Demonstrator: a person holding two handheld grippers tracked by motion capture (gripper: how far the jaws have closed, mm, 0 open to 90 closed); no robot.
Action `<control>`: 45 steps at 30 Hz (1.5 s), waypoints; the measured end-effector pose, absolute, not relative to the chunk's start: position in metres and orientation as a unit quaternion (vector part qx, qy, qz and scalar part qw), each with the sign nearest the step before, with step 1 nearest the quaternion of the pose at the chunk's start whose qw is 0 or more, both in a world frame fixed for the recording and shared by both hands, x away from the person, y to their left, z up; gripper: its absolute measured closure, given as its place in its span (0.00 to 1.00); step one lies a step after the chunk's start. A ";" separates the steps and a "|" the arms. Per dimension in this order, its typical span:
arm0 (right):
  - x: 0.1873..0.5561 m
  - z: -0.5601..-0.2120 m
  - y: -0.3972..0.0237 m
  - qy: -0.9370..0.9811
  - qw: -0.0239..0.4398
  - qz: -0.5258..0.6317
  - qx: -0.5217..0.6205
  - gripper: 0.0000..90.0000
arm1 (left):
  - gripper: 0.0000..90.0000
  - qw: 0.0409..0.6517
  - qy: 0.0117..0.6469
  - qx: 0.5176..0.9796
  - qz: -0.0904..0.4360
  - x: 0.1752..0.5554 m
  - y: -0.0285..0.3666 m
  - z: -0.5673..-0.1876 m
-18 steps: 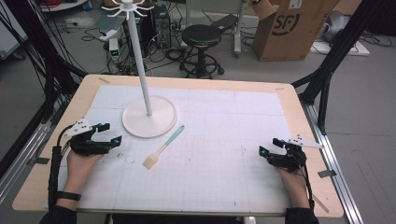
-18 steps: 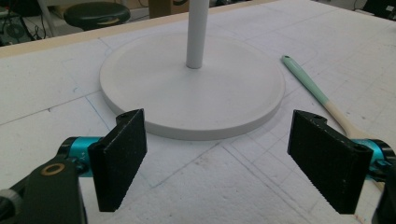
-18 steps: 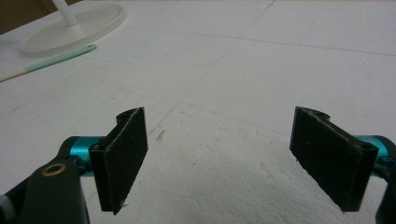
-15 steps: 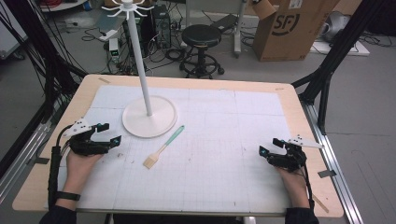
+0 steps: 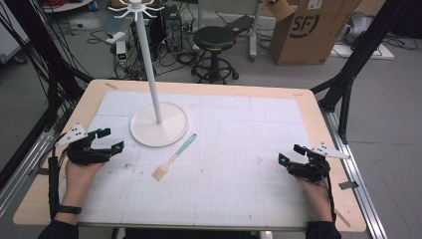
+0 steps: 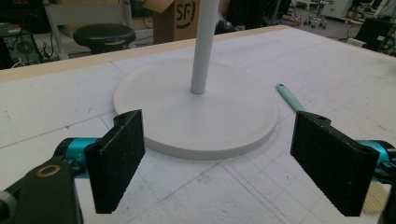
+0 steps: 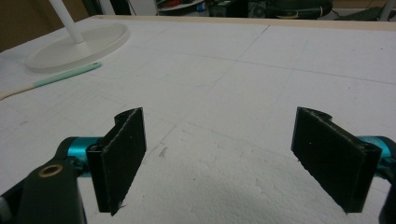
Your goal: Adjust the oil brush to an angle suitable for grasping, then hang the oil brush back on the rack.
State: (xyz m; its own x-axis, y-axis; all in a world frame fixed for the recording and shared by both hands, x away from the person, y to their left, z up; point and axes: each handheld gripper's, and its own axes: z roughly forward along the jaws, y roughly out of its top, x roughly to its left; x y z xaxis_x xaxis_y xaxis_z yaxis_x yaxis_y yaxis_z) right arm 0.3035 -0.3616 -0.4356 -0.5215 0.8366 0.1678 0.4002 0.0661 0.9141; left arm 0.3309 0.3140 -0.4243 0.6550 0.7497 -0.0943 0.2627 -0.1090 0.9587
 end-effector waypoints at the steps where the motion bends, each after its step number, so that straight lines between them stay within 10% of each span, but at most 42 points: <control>1: 0.303 -0.436 -0.362 0.699 0.209 0.521 0.442 0.19 | 0.20 0.565 0.355 0.713 0.216 0.331 0.314 -0.424; 27: 0.298 -0.418 -0.367 0.681 0.231 0.540 0.437 0.15 | 0.20 0.571 0.353 0.716 0.190 0.327 0.300 -0.408; 45: 0.300 -0.416 -0.367 0.680 0.230 0.545 0.434 0.15 | 0.21 0.542 0.315 0.764 0.156 0.332 0.222 -0.401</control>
State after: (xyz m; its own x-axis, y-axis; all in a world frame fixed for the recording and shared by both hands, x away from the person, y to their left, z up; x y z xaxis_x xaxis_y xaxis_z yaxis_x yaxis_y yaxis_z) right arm 0.3005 -0.3671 -0.4161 -0.5182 0.8401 0.1606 0.3395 0.0297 0.9402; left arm 0.3320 0.2222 -0.4012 0.7534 0.6495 -0.1030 0.3115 -0.2145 0.9257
